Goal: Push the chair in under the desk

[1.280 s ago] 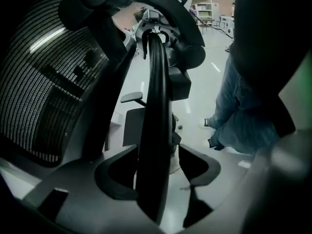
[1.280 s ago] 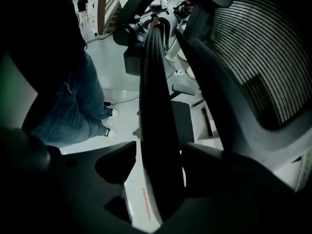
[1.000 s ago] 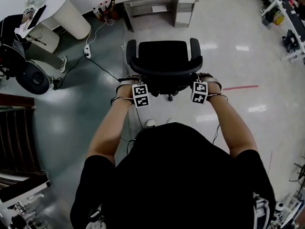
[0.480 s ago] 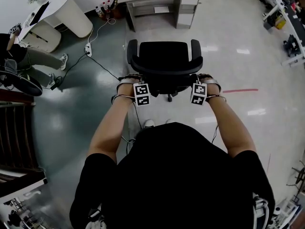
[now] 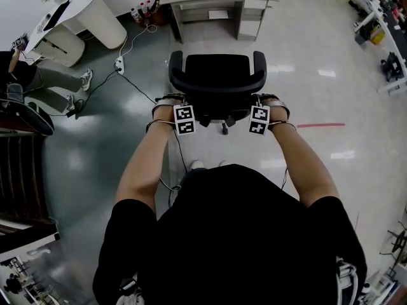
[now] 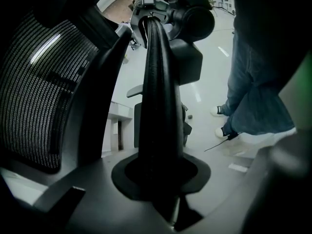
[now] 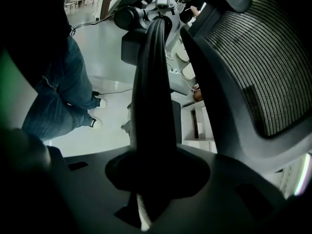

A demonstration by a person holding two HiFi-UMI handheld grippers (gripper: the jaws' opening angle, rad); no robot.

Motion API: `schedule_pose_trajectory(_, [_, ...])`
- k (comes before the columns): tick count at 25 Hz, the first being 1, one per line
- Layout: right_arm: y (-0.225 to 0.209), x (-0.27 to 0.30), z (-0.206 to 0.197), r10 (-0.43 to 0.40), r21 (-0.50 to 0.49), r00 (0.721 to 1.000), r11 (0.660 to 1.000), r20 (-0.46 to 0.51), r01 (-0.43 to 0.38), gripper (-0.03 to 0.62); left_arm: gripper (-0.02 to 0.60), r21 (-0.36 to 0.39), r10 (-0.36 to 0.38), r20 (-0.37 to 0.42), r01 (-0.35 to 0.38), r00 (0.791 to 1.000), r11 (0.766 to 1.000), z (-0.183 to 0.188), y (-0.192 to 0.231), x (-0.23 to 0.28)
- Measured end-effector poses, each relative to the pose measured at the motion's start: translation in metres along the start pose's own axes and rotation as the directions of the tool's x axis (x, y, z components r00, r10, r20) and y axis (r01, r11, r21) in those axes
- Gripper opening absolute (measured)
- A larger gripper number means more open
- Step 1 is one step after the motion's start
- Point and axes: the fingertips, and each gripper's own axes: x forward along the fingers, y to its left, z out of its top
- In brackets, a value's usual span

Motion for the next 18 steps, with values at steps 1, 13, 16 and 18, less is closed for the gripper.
schedule_pose_trajectory(1, [-0.003,0.002,0.000,-0.003,-0.004,1.000,1.000,0.001,0.003,0.101,0.078,-0.002,0.003,-0.002,-0.003,1.000,1.000,0.000,0.003,0.001])
schedule_pose_trajectory(13, [-0.052,0.027,0.001,-0.005,-0.011,1.000,1.000,-0.002,0.005,0.097,0.081,-0.016,0.021,-0.007,-0.021,1.000,1.000,-0.014,0.051,0.022])
schedule_pose_trajectory(16, [-0.070,0.036,0.003,-0.011,-0.011,1.000,1.000,-0.002,0.011,0.098,0.083,-0.014,0.026,-0.006,-0.026,1.000,1.000,-0.019,0.069,0.029])
schedule_pose_trajectory(18, [-0.081,0.044,0.003,-0.013,-0.013,1.000,1.000,-0.002,0.013,0.098,0.083,-0.016,0.029,-0.005,-0.029,1.000,0.999,-0.022,0.079,0.035])
